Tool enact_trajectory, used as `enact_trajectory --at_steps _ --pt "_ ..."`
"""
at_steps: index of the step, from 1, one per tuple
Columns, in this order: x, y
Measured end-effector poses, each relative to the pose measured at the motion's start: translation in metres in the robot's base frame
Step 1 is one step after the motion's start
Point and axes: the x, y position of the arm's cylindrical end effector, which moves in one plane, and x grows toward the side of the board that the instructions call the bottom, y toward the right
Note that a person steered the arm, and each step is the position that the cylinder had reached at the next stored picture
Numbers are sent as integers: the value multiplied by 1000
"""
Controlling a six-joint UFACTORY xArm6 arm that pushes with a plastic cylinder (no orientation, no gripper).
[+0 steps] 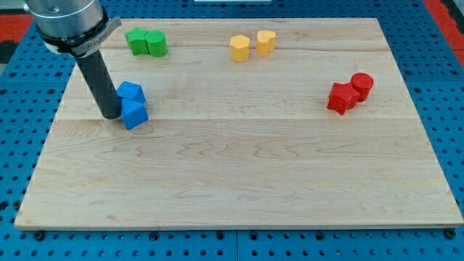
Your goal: Move the blue blocks to the vertical bottom side of the green blocks
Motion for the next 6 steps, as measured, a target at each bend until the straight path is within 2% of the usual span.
enact_trajectory --at_steps 1,2,4,5,6 --pt "-1 -45" --pt "-10 -64" --pt "-57 -5" --pt "-60 -5" --pt "-60 24"
